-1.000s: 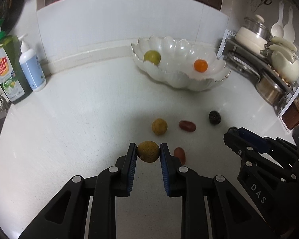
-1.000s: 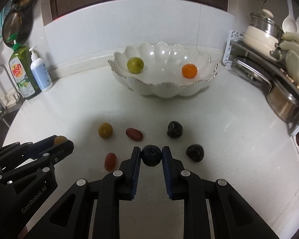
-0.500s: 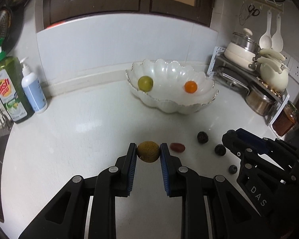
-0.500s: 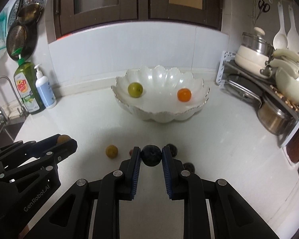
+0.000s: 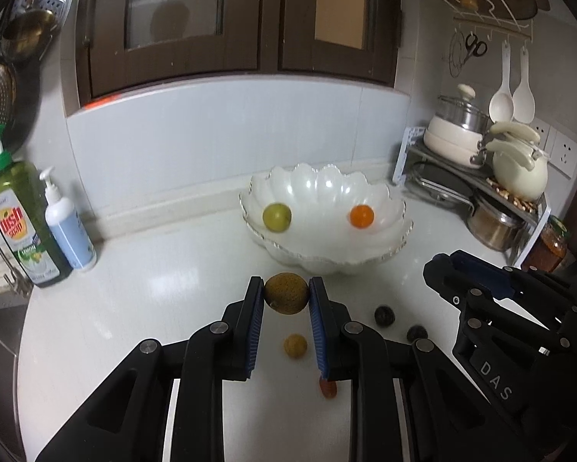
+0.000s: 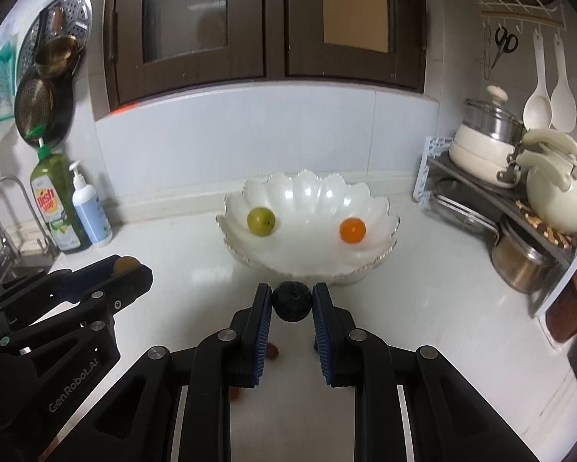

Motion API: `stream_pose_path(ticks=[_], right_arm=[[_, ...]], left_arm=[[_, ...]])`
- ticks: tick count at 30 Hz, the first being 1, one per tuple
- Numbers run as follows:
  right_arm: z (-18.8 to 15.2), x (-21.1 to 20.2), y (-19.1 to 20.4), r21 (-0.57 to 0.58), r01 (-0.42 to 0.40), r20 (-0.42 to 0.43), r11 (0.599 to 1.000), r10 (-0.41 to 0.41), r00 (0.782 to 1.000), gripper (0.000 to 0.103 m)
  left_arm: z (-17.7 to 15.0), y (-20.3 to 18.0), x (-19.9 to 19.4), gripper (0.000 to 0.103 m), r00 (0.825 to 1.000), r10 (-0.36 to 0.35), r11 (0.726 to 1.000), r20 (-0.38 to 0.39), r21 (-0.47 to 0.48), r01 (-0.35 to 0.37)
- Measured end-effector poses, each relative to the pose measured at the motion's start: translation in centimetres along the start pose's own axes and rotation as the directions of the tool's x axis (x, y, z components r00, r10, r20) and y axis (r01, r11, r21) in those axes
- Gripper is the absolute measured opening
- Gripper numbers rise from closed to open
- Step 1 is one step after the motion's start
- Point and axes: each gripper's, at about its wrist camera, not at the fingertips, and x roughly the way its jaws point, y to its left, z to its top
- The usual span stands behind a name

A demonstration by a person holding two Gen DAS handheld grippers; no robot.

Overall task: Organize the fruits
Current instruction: 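Carry the yellow plum with the left gripper while the right gripper carries the dark plum over the bowl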

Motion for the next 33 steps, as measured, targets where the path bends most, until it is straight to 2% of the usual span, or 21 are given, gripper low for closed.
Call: stream_pose_path(ticks=[9,15,27,33], right_arm=[[2.2,-0.2,-0.1,0.011,0.021,0.066,1.000,-0.021,0.998,0.023],[3.3,0.3,-0.8,0.026,0.022,0.079,0.999,-0.024,0.997,0.023],[5.0,2.1,-2.0,0.032,0.053,0.076,0.998,-0.056,0.996,0.023],[6.5,3.7,-3.0,0.048,0.063,0.055,0.997,-0.066,0.996,0.023]], left_arm=[[2.5,-0.4,0.5,0.024,0.999,-0.012,1.000,0.047,0.015,0.012],[4.0,-0.9,1.0,0.024,0.998,-0.009,1.000,0.068,0.027,0.007],[6.7,-2.3,2.9,0.024,0.995,0.031,0.997,0.098,0.068,-0.037],[8.3,-2.3,4.4,0.024,0.995,0.042,0.996,0.086,0.075,-0.048]])
